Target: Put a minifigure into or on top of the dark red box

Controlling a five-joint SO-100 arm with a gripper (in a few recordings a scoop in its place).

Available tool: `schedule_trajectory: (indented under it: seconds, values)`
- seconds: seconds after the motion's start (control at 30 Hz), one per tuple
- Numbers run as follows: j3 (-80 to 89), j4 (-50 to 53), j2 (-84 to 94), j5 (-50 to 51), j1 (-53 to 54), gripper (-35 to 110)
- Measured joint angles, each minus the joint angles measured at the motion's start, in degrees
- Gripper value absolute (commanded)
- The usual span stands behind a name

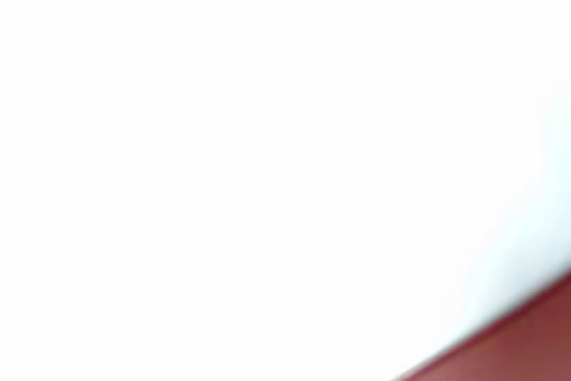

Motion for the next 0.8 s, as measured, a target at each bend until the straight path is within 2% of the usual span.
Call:
schedule_trajectory:
  seconds: [0.1, 0.2, 0.47, 0.63, 0.8]
  values:
    - [5.27, -0.79, 4.48, 0.18, -4.57, 16]
    - [8.96, -1.67, 8.7, 0.18, -7.38, 0]
    - [25.22, -8.09, 24.43, -2.46, -10.9, 0]
    - [33.66, -13.01, 35.07, -7.73, -13.71, 0]
    - [38.85, -17.93, 38.14, -12.57, -17.58, 0]
